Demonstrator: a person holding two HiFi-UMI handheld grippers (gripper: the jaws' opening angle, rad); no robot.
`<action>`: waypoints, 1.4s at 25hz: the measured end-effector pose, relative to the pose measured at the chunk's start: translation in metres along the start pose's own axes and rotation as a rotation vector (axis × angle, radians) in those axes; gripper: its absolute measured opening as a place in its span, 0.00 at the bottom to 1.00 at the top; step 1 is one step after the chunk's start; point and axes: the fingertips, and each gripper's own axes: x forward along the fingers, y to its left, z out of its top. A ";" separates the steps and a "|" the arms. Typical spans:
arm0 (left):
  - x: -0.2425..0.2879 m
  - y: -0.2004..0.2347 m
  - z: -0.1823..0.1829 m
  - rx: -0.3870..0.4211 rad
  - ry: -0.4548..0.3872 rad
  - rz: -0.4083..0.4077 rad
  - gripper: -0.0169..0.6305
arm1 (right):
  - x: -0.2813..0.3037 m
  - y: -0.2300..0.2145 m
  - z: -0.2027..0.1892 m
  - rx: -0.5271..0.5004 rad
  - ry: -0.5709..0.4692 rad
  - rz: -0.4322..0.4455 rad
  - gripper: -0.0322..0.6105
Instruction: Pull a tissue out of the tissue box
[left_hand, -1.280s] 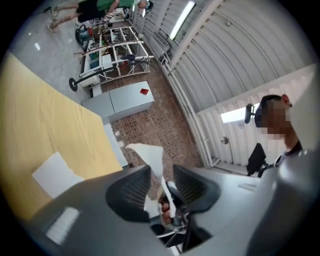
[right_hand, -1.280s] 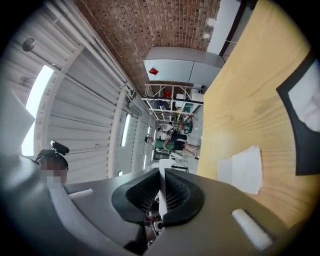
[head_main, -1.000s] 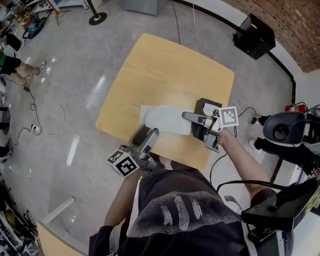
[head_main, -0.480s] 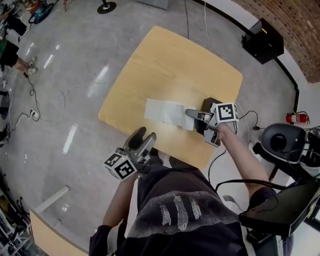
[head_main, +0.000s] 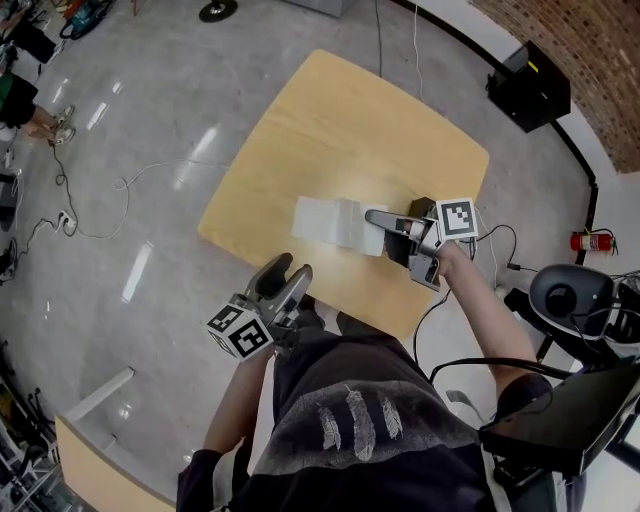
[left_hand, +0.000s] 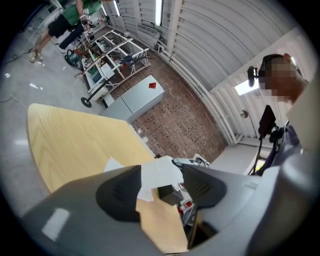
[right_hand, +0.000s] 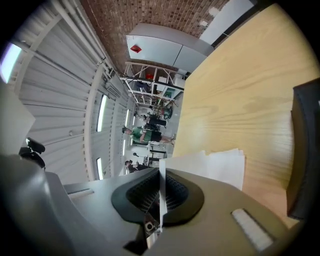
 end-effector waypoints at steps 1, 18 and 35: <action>-0.001 0.000 -0.001 0.002 0.001 0.001 0.41 | 0.000 0.003 0.000 0.006 -0.002 0.010 0.05; 0.003 -0.006 0.000 0.028 0.019 -0.012 0.40 | -0.016 -0.043 -0.005 0.029 0.044 -0.203 0.05; -0.001 -0.001 0.001 0.020 -0.003 -0.013 0.40 | 0.007 -0.009 -0.001 0.089 0.086 -0.072 0.05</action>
